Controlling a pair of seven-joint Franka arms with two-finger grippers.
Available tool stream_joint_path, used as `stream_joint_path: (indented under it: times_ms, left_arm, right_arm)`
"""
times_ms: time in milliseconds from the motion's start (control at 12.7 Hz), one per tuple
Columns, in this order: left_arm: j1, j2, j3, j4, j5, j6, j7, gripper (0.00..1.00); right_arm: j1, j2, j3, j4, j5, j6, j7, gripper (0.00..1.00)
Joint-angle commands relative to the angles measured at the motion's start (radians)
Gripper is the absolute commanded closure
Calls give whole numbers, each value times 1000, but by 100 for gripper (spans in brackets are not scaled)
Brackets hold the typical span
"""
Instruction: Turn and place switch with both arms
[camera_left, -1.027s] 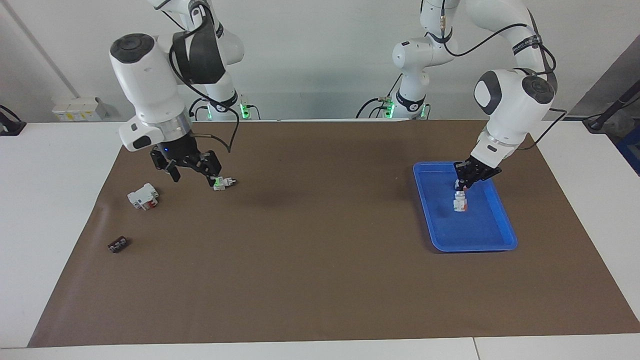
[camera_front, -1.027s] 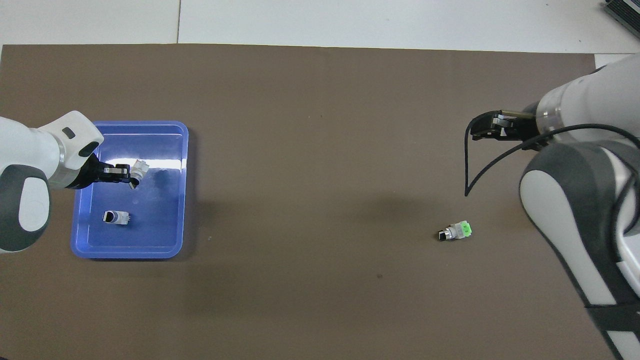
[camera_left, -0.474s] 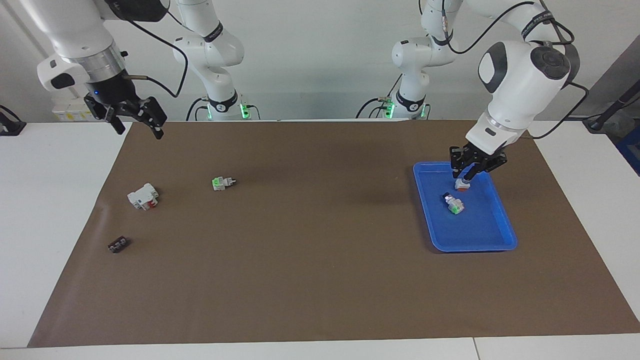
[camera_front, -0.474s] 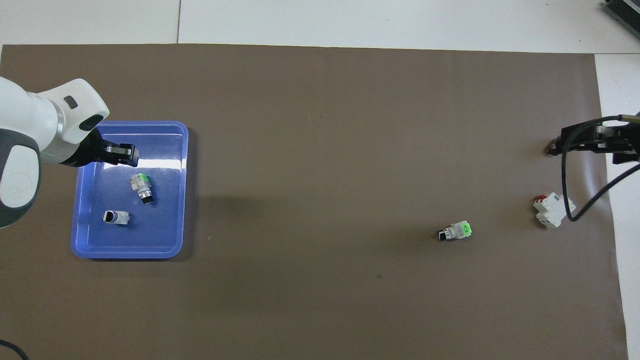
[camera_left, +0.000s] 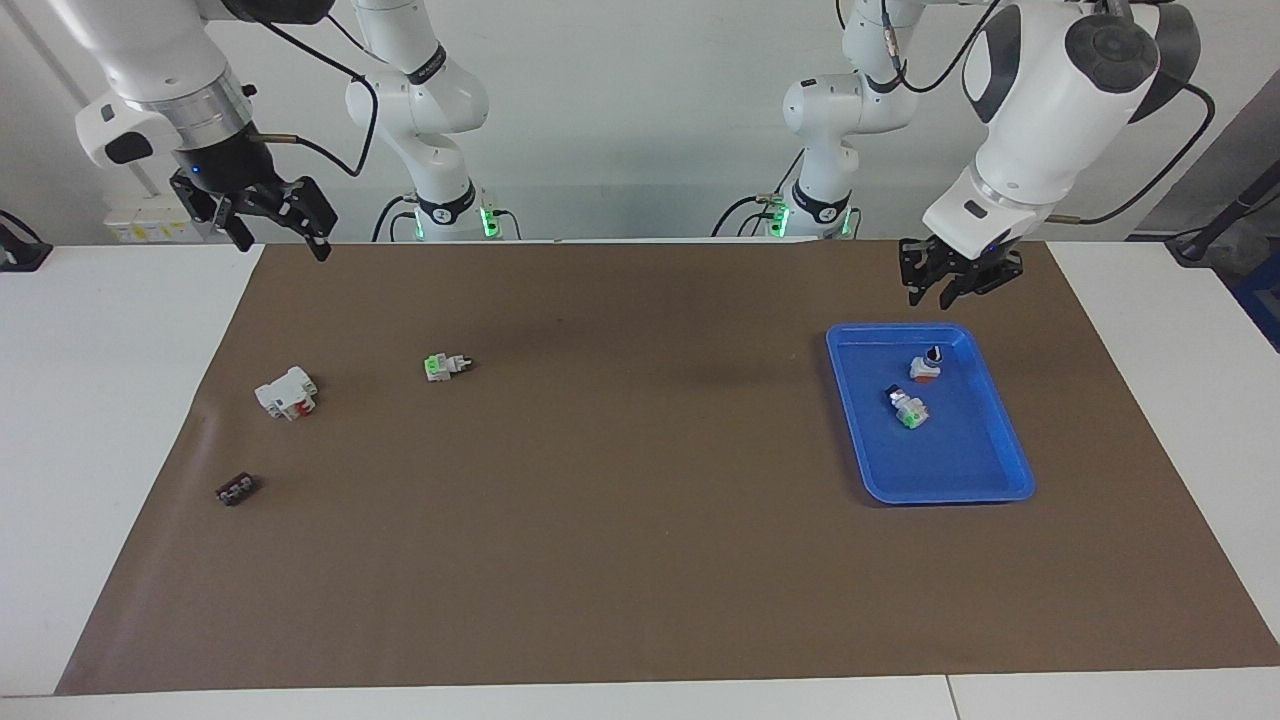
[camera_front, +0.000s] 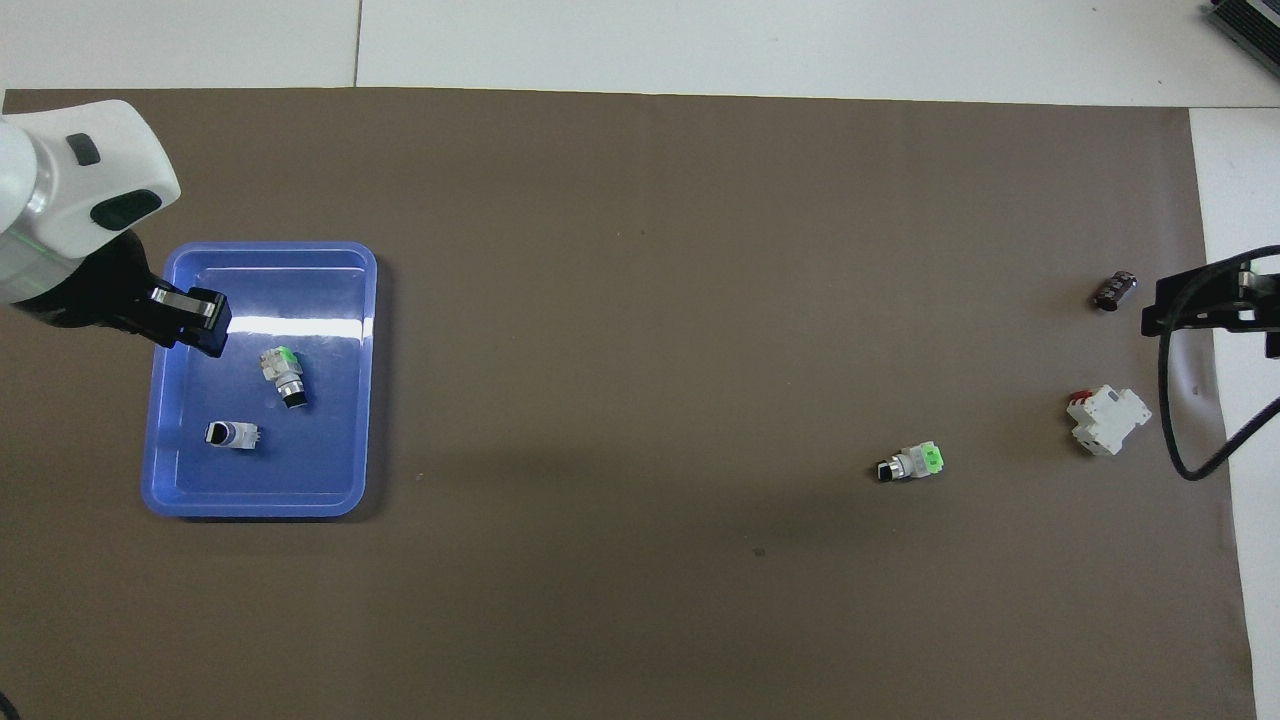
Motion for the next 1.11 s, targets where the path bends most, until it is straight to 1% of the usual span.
stream_joint_path:
  times_ms: [0,158,474,553,632,711,948,1027]
  left_arm:
    - [-11,-44,4,-1,13,-13,9,0]
    - [-6,-52,4,-35,12,92,-9,0]
    - [9,-85,17,-109,3,119,-9,0]
    - [11,-86,18,-109,-14,120,-17,1]
    - [21,-86,18,-107,-45,120,-70,1]
    - [24,-86,17,-109,-50,125,-93,2]
    - [27,-86,21,-110,-42,146,-39,0]
    - [29,-92,24,-127,-37,149,-37,0]
  right_arm:
    - [-3,-28,9,-44,-11,-6,13,0]
    - [5,-29,12,-44,-24,-8,14,0]
    - [20,-29,15,-45,-32,-11,19,0]
    - [19,-29,15,-45,-32,-8,17,0]
    - [17,-29,15,-49,-32,-6,17,0]
    - [17,-31,15,-52,-32,-1,17,0]
    - [17,-35,15,-62,-32,9,17,0]
    - [17,-37,15,-64,-32,6,17,0]
